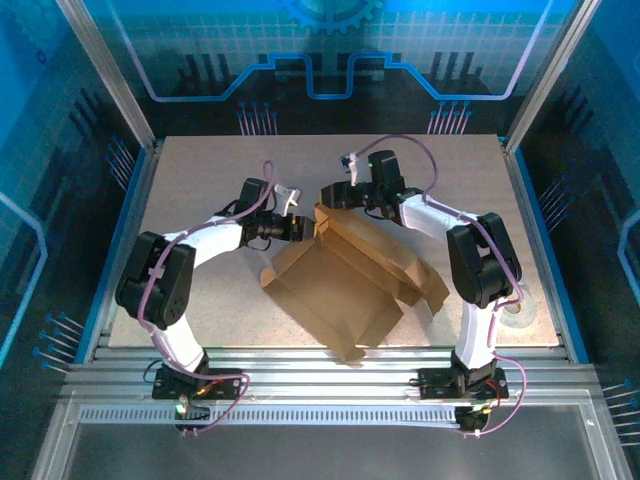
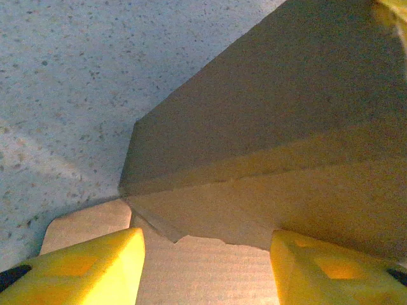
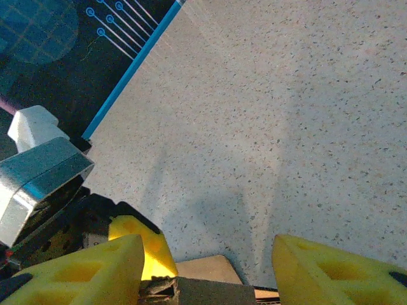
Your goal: Fold the paper box
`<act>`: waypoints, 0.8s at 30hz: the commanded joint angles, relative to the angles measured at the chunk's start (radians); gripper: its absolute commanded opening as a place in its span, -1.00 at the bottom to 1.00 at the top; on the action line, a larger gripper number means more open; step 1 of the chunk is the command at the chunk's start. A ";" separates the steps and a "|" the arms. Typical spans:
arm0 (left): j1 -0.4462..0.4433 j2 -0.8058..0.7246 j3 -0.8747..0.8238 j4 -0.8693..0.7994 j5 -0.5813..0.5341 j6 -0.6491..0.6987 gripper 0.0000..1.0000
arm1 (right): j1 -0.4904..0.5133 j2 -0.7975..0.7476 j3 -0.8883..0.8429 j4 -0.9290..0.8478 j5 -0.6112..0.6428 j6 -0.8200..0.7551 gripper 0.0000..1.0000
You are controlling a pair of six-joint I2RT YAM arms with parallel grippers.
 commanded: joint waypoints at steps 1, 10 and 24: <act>-0.020 0.025 0.056 0.049 -0.009 0.039 0.13 | -0.020 0.025 -0.015 -0.059 -0.040 0.013 0.11; -0.058 0.068 0.100 0.093 -0.047 0.044 0.11 | -0.038 0.053 0.000 -0.024 -0.118 0.068 0.04; -0.108 0.094 0.100 0.150 -0.234 0.091 -0.21 | -0.059 0.064 0.001 -0.004 -0.175 0.107 -0.13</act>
